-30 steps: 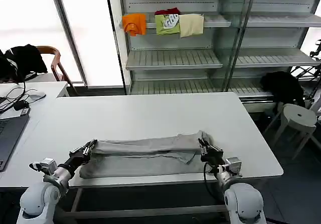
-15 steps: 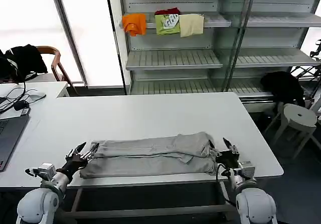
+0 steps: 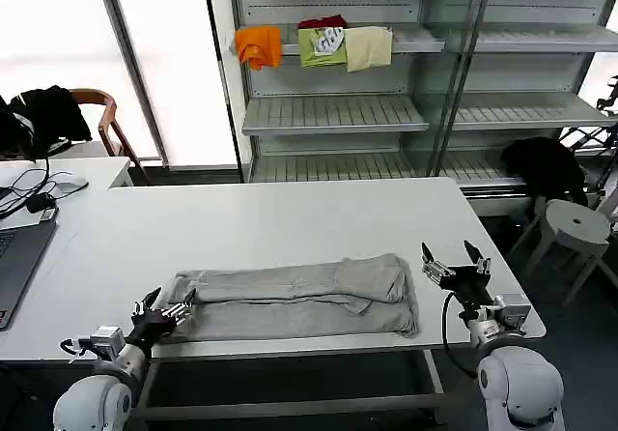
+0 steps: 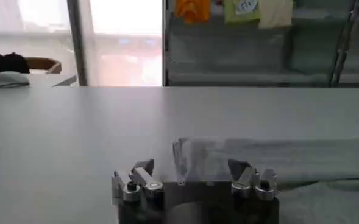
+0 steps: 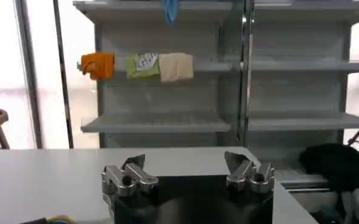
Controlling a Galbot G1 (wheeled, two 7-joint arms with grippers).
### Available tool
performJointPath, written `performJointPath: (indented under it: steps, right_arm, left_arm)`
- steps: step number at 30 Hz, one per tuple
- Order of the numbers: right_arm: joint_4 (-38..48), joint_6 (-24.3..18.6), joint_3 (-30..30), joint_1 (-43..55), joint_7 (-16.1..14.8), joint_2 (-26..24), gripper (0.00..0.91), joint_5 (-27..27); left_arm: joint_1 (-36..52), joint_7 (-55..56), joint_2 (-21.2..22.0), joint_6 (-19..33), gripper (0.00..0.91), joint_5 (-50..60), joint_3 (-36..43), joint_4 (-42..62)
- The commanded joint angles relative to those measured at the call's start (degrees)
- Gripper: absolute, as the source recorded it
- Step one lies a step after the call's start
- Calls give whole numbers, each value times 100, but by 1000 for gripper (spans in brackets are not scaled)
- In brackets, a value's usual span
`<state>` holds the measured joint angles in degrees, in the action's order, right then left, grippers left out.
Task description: Fold and organize the clothes.
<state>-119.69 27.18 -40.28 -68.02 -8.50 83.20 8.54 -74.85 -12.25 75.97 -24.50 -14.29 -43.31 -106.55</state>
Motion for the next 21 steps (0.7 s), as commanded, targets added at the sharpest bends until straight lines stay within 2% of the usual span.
performJointPath:
  steps: [1,16,21]
  right_arm:
    - [-157,55,-80,129,69,-21,907,187]
    - [-133,72,-172,128,168,-113,907,285]
    - [-115,85,-210,141,200,-146,907,359]
  left_arm:
    - [-107,197,109,-33,20,262,78,-79]
    - [-43,112,189,125,0,492,142,-64]
    - [-43,-22,-22,326,0,673,-149,-75]
